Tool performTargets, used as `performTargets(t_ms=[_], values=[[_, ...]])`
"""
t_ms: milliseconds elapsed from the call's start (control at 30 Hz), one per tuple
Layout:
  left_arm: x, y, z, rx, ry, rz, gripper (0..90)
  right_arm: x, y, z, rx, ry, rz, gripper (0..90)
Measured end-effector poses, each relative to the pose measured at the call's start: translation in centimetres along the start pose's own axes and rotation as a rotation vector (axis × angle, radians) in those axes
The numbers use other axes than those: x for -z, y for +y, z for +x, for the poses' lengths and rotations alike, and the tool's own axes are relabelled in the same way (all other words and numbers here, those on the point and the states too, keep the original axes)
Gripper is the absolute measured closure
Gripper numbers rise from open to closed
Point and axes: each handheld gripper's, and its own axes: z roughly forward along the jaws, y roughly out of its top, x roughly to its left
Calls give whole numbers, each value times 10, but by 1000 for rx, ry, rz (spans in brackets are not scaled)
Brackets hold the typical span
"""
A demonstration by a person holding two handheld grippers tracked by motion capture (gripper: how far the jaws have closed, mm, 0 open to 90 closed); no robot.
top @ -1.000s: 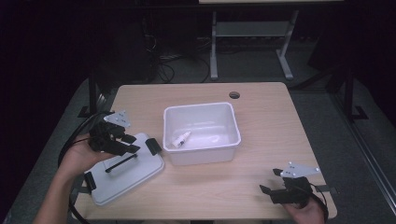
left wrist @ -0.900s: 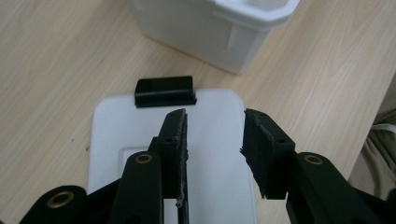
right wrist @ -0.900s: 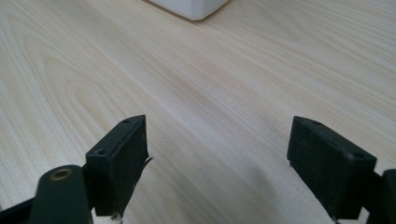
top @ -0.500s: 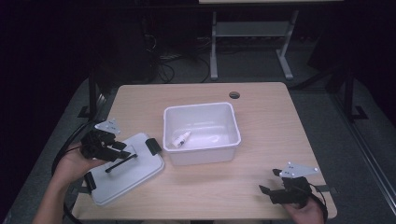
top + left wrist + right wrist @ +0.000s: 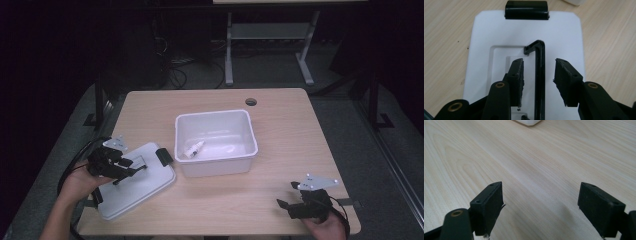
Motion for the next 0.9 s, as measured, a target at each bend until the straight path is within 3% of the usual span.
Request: performTargets(t_ms=[333, 667, 800, 900], values=[[-15, -13, 8, 7, -19, 19, 656, -2, 0, 0, -2, -1, 10, 199], [-13, -12, 14, -4, 8, 43, 739, -3, 0, 0, 1, -2, 17, 199], [-17, -9, 17, 0, 7, 78, 762, -2, -1, 0, 1, -3, 15, 199], [-19, -8, 17, 1, 0, 76, 763, -1, -1, 0, -4, 0, 15, 199]])
